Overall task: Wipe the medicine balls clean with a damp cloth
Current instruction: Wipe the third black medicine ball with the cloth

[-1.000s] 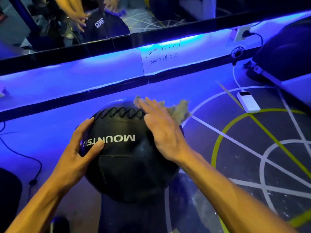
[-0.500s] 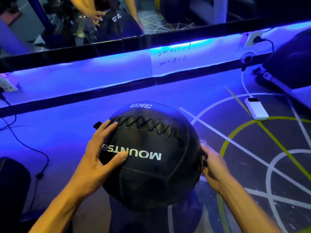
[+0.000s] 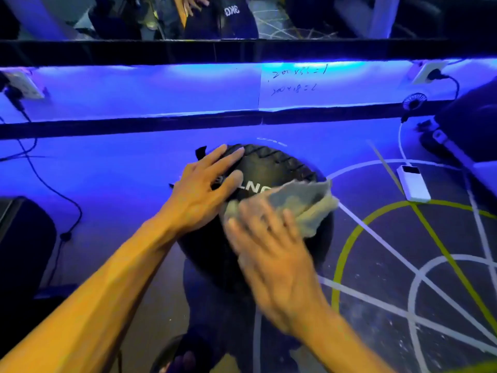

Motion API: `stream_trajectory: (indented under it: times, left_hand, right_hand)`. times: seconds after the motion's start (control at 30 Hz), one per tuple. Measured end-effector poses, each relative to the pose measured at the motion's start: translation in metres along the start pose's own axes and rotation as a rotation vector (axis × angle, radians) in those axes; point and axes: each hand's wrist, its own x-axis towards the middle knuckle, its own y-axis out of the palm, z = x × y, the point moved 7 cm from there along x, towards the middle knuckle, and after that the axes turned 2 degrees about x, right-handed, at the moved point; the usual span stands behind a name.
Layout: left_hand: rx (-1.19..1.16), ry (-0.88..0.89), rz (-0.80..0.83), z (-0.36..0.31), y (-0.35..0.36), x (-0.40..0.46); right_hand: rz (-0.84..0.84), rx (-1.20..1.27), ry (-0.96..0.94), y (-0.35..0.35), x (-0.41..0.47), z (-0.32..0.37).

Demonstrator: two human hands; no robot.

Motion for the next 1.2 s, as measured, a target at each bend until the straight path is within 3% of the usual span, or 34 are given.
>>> stream_trajectory:
  times: [0.07, 0.13, 0.27, 0.3, 0.43, 0.5, 0.57, 0.63, 0.7, 0.77, 0.87, 0.93, 0.97, 1.1, 1.13, 1.2]
  left_hand:
    - [0.022, 0.011, 0.036, 0.003, -0.001, 0.010]
    - [0.056, 0.017, 0.068, 0.002, -0.001, 0.016]
    - [0.088, -0.033, 0.112, -0.017, 0.003, 0.032]
    - [0.133, -0.047, 0.136, -0.024, 0.006, 0.035]
    - [0.191, -0.069, 0.200, -0.036, 0.010, 0.043]
    - [0.099, -0.032, 0.228, -0.033, 0.007, 0.043]
    - [-0.073, -0.061, 0.279, -0.034, 0.005, 0.044]
    - [-0.203, -0.160, 0.306, -0.039, 0.002, 0.041]
    - [-0.251, -0.189, 0.309, -0.046, 0.002, 0.044]
    - [-0.280, -0.224, 0.309, -0.049, 0.005, 0.045]
    - [-0.306, -0.243, 0.274, -0.044, 0.006, 0.045]
    - [-0.305, -0.229, 0.253, -0.043, 0.008, 0.045]
    - [-0.305, -0.221, 0.249, -0.043, 0.008, 0.044]
    - [-0.351, -0.219, 0.277, -0.045, 0.009, 0.042]
    - [-0.363, -0.211, 0.275, -0.046, 0.007, 0.042]
    - [-0.382, -0.207, 0.277, -0.044, 0.005, 0.046]
  right_hand:
    - [0.082, -0.075, -0.143, 0.008, -0.018, 0.007]
    - [0.066, -0.101, -0.133, 0.000, -0.012, -0.022]
    - [-0.151, 0.183, 0.480, -0.027, 0.026, -0.104]
    - [-0.160, 0.168, 0.519, -0.024, 0.029, -0.096]
    - [0.041, -0.145, 0.019, 0.002, 0.002, -0.021]
    - [0.112, -0.121, -0.085, -0.001, -0.003, -0.031]
    - [0.050, -0.087, 0.032, -0.017, 0.015, -0.070]
    - [-0.055, -0.042, 0.282, -0.041, 0.044, -0.113]
    - [-0.092, -0.034, 0.419, -0.051, 0.065, -0.116]
    - [-0.002, -0.200, 0.270, -0.029, 0.066, -0.067]
    - [0.274, -0.152, -0.169, 0.016, 0.021, 0.016]
    - [0.346, -0.132, -0.284, 0.011, 0.020, 0.006]
    - [0.310, -0.128, -0.227, 0.001, 0.033, -0.017]
    - [0.055, -0.103, 0.292, -0.055, 0.068, -0.112]
    - [0.047, -0.128, 0.301, -0.050, 0.062, -0.102]
    - [0.128, -0.127, 0.079, -0.020, 0.033, -0.047]
